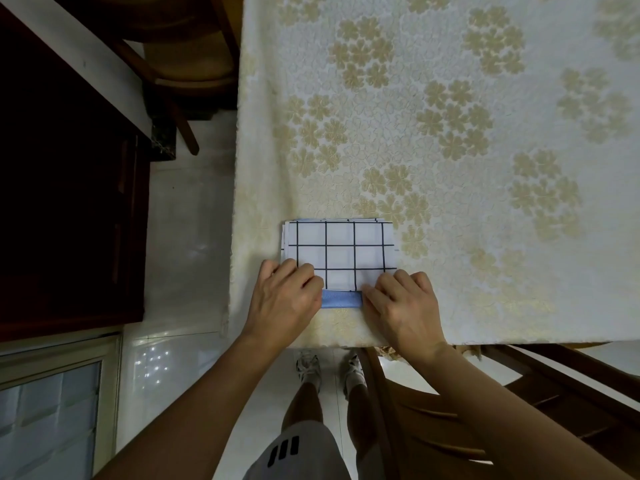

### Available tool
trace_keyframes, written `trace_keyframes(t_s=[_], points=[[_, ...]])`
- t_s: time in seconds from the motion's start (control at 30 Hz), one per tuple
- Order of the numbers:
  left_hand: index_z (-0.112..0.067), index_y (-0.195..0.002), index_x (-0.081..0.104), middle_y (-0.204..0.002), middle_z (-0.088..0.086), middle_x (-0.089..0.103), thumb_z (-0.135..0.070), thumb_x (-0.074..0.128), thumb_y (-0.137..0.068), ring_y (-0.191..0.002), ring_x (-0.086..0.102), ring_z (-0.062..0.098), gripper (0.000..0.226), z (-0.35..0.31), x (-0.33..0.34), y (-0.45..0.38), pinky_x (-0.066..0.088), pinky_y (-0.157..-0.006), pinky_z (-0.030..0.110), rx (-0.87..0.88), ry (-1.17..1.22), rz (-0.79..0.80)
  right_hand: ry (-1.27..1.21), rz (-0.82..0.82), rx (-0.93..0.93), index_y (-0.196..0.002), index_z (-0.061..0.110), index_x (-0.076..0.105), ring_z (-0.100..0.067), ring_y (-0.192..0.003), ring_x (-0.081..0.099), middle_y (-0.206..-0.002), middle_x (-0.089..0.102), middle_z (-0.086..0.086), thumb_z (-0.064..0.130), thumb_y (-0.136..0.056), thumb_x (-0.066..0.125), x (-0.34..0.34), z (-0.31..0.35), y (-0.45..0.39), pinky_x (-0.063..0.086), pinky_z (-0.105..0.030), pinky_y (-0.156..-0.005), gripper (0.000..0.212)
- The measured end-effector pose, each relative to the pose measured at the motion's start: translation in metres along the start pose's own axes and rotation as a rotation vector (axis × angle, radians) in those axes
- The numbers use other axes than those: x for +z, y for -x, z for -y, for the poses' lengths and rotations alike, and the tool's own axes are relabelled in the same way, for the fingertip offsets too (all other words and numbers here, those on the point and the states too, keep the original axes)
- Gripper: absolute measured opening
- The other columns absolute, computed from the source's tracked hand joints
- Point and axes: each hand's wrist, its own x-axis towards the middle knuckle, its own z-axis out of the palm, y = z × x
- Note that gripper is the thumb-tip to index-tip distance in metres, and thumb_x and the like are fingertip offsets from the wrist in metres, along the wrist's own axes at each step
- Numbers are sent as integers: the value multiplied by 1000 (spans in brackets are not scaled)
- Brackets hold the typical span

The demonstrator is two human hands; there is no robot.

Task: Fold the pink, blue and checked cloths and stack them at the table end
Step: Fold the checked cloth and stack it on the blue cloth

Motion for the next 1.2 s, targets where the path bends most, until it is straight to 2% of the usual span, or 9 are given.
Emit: trace_keyframes(t_s=[0.23, 0.57, 0.67, 0.77, 0.87, 0.97, 1.07, 1.13, 1.2], points=[[-16, -70, 61, -73, -2, 54, -12, 61, -85, -72, 48, 19, 15, 1, 2, -1, 37, -68, 38, 11, -4, 9, 4, -29, 5, -83, 14, 73, -24, -68, 52, -75, 57, -3, 17, -91, 64, 5, 0, -5, 35, -37, -64, 12], [-17, -72, 64, -75, -2, 56, -18, 59, -90, -73, 50, 20, 18, 1, 2, 1, 37, -68, 39, -6, 0, 19, 0, 45, -14, -94, 16, 73, -23, -72, 53, -79, 57, -2, 19, -88, 72, 2, -5, -1, 36, -37, -68, 7], [-18, -73, 64, -75, -3, 56, -17, 62, -89, -73, 50, 19, 16, 1, 3, 1, 37, -68, 39, -23, 9, 43, 3, 89, -5, -98, 16, 73, -23, -73, 54, -81, 58, -2, 17, -82, 78, 1, -6, 0, 35, -36, -69, 17], [-19, -77, 66, -78, -3, 59, -24, 65, -87, -76, 53, 18, 12, -1, -3, -1, 38, -71, 38, -44, 54, 68, -24, 83, 7, -97, 16, 73, -23, -73, 54, -81, 59, -2, 25, -90, 70, -6, -5, -4, 37, -37, -67, 12], [-19, -90, 68, -88, -2, 59, -29, 58, -89, -83, 55, 19, 15, 2, -14, -11, 38, -73, 38, -84, 87, 74, -86, 28, 29, -101, 12, 72, -25, -76, 57, -85, 61, -5, 26, -93, 62, -15, -7, -18, 40, -38, -66, 19], [-16, -121, 63, -118, 2, 59, -31, 48, -94, -106, 56, 21, 34, 5, -14, -28, 41, -86, 38, -140, 23, 142, -127, 49, 87, -118, 8, 69, -29, -97, 61, -105, 65, -10, 21, -97, 55, -14, -10, -39, 47, -41, -80, 29], [-8, -144, 45, -150, 8, 45, -38, 40, -98, -137, 42, 23, 55, 5, -1, -40, 36, -111, 42, -170, -55, 301, -159, 147, 133, -136, 2, 57, -32, -130, 53, -137, 59, -17, 23, -103, 47, 2, -7, -54, 42, -44, -109, 41], [-5, -151, 32, -159, 10, 31, -43, 32, -100, -147, 29, 23, 64, 4, 8, -41, 27, -119, 46, -172, -81, 401, -151, 211, 133, -143, -1, 49, -31, -141, 42, -149, 48, -17, 27, -105, 46, 14, -5, -57, 34, -45, -117, 47], [-5, -154, 22, -162, 10, 21, -45, 22, -100, -150, 19, 23, 67, 4, 15, -40, 23, -121, 47, -178, -97, 457, -141, 257, 142, -147, -1, 43, -29, -146, 36, -154, 41, -17, 29, -106, 42, 21, -5, -56, 32, -45, -119, 51]])
